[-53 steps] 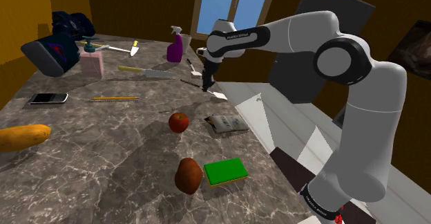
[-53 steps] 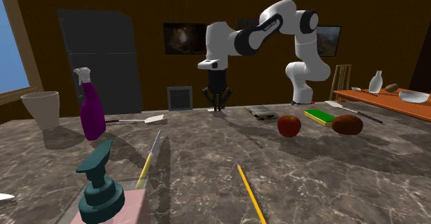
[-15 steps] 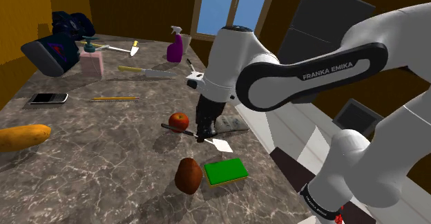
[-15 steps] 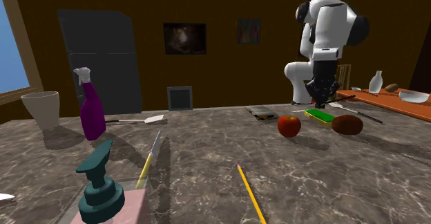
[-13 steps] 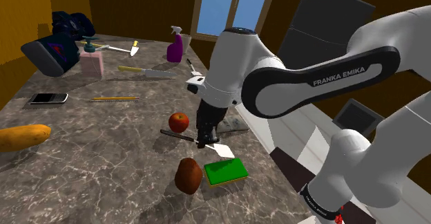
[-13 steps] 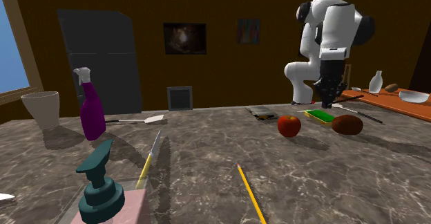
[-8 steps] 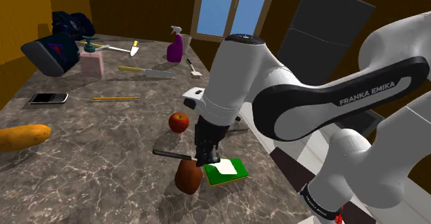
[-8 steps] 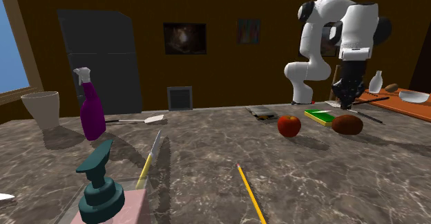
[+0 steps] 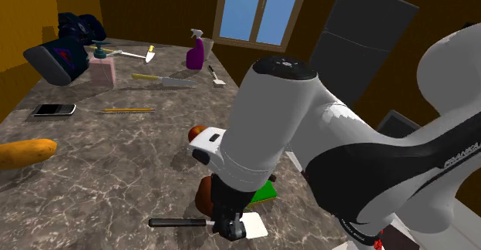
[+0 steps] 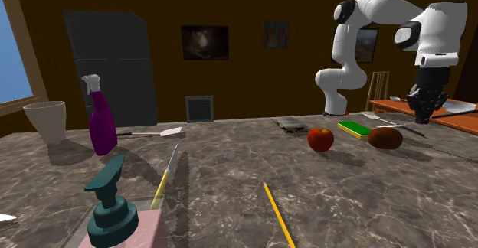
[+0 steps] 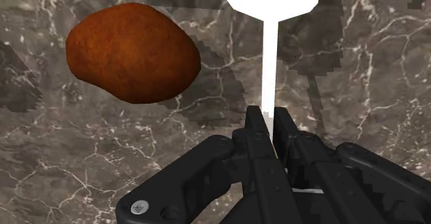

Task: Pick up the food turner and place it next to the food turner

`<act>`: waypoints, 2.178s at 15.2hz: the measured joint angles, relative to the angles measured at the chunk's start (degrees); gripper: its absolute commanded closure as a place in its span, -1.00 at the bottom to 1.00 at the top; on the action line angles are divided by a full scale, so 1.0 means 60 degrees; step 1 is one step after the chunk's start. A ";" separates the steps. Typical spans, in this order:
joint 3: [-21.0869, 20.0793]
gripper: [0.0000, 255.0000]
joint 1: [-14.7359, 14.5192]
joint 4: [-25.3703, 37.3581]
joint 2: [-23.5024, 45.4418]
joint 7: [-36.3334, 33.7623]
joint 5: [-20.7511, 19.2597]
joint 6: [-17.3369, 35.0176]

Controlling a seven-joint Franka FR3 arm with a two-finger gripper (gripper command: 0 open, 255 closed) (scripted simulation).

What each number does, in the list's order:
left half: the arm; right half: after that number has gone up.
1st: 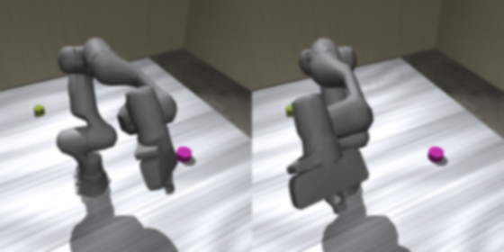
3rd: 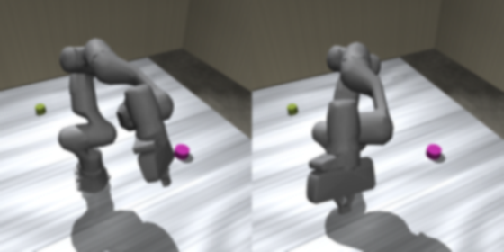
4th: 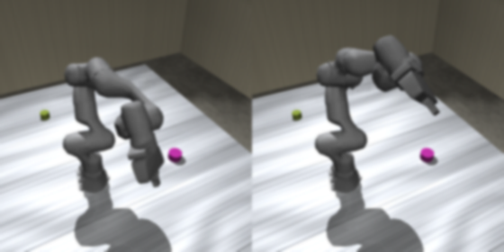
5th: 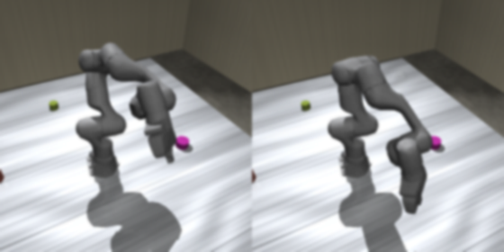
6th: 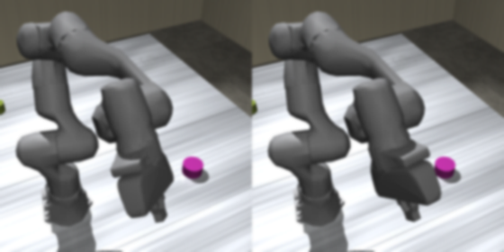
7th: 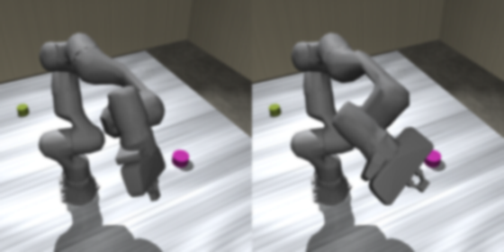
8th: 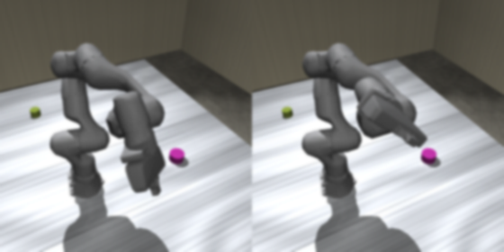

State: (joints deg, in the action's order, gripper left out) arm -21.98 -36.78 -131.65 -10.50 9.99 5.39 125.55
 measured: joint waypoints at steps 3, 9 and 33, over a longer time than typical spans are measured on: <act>-0.0443 1.00 -0.0252 0.0332 0.0262 -0.0766 -0.0103 -0.0051; -0.1330 1.00 -0.0782 0.1280 0.1176 -0.2496 -0.0627 -0.0136; -0.1716 -1.00 -0.1259 0.1202 0.2942 -0.4173 -0.1942 0.1420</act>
State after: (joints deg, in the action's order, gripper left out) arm -32.27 -44.34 -124.44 7.15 -15.05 -6.26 134.07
